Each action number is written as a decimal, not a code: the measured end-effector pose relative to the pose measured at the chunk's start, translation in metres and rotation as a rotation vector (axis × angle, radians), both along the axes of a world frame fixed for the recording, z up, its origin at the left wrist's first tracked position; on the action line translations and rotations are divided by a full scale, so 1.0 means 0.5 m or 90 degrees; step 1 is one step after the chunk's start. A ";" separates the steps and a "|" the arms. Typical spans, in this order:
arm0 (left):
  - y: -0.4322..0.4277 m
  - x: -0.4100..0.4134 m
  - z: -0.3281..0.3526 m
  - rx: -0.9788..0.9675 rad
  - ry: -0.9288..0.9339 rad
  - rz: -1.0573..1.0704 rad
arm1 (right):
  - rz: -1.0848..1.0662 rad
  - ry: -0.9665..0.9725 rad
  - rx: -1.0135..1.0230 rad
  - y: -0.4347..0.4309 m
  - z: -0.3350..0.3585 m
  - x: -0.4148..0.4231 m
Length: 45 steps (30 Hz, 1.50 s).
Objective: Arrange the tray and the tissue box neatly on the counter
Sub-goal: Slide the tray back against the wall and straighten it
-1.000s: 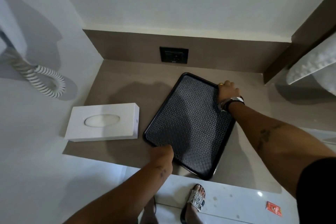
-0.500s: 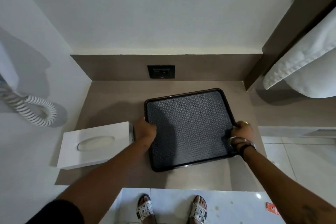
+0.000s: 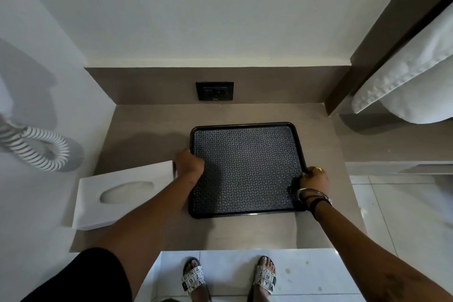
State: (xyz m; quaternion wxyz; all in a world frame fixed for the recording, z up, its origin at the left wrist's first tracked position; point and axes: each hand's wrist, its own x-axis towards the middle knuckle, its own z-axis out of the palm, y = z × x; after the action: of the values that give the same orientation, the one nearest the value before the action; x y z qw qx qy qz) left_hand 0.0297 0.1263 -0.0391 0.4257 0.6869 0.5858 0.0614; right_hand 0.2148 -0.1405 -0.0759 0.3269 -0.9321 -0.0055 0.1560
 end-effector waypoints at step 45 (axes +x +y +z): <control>-0.066 -0.030 -0.113 0.459 0.193 -0.622 | 0.506 -0.252 -0.246 0.112 -0.063 -0.169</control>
State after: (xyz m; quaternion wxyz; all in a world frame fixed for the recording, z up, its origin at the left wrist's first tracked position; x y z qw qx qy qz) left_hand 0.0146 0.0931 -0.0955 0.0583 0.9769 0.2005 -0.0447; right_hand 0.1304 -0.0847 -0.1074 0.0556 -0.9131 -0.3946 0.0864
